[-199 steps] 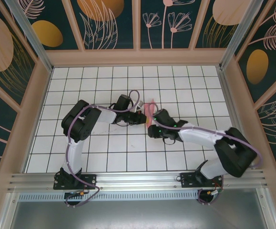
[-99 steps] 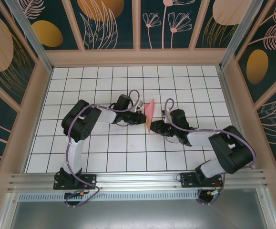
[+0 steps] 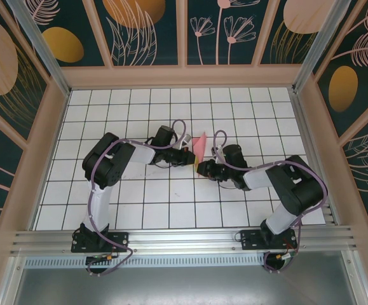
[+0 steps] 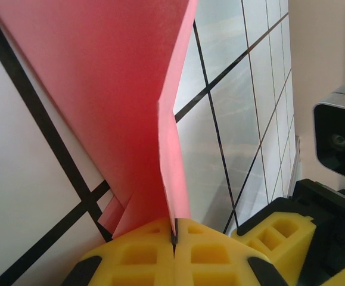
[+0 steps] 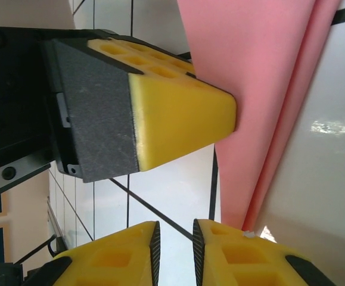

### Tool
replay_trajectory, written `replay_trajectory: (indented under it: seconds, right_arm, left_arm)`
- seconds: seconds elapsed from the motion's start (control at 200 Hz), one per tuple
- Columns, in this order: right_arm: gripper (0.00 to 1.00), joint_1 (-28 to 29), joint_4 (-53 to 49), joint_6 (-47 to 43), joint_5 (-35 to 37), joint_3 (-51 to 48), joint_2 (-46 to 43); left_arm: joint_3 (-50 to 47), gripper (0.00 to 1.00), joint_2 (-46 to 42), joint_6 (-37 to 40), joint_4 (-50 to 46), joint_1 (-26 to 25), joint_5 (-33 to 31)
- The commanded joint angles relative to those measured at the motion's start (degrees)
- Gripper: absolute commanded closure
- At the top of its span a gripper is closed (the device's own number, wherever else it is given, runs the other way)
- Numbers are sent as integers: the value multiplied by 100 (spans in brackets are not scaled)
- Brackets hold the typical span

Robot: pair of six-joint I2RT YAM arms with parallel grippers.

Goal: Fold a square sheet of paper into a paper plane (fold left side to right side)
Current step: Fold the wing for the fifth time at the center of the table.

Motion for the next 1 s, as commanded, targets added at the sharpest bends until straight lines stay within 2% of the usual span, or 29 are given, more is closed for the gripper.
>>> replay_trajectory:
  seconds: [0.0, 0.781, 0.951, 0.996]
  right_arm:
    - [75, 43, -232, -131, 46, 210, 104]
    - [76, 367, -1712, -457, 692, 694, 504]
    - [76, 430, -2414, -516, 1020, 878, 544]
    - [76, 453, -2636, -538, 1129, 929, 562]
  left_arm:
    - [48, 100, 215, 141, -137, 21, -179]
    - [47, 100, 217, 130, -124, 28, -204]
    - [155, 100, 176, 165, -219, 52, -207]
    - [218, 96, 146, 181, -264, 70, -207]
